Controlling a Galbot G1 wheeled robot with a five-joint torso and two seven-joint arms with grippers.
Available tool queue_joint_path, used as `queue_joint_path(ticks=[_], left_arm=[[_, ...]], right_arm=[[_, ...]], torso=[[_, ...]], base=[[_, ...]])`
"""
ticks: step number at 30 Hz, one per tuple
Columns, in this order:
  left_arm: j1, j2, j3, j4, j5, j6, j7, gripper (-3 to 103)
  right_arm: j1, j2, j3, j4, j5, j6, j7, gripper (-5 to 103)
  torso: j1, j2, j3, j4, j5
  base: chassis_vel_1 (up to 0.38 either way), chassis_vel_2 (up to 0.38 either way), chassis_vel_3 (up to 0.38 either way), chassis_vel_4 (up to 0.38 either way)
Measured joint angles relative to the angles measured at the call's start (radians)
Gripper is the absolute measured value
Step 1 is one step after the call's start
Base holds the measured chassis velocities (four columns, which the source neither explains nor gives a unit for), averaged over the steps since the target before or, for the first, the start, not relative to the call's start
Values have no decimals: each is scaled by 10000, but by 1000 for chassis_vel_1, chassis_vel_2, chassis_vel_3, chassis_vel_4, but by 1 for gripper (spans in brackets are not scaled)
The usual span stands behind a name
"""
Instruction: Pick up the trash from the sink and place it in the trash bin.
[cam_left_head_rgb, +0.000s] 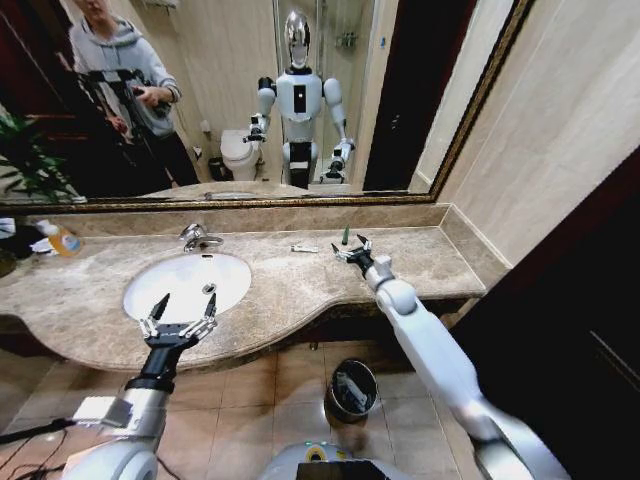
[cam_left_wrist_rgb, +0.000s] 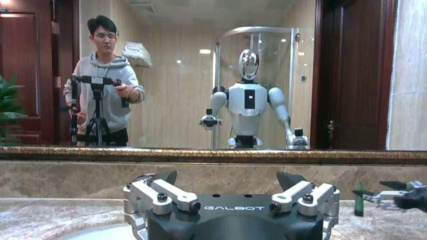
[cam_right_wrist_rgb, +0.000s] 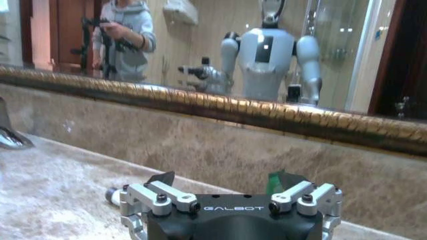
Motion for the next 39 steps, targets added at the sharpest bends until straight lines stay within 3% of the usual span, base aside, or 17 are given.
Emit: queue_joint_path(ticks=[6, 12, 21, 31, 39], left_arm=[[-1, 0, 0, 0, 0, 0, 0, 100], [0, 0, 0, 0, 0, 0, 0, 100], [0, 0, 0, 0, 0, 0, 1, 100], [0, 0, 0, 0, 0, 0, 0, 100], [-1, 0, 0, 0, 0, 0, 0, 100]], right_arm=[[591, 520, 134, -1371, -238, 295, -19, 100], [756, 338, 724, -2165, -418, 587, 52, 100], [1264, 697, 616, -2957, -345, 652, 32, 100], [2018, 1586, 474, -3996, -567, 883, 3, 101], [2093, 1619, 492, -4340, -855, 931, 89, 70]], torso=[[0, 0, 0, 2, 2], [-2, 0, -1, -8, 0], [-1, 0, -1, 1, 2], [-1, 0, -1, 1, 0], [-1, 1, -2, 0, 0]], base=[[0, 0, 0, 0], [0, 0, 0, 0], [0, 0, 0, 0], [0, 0, 0, 0], [0, 0, 0, 0]])
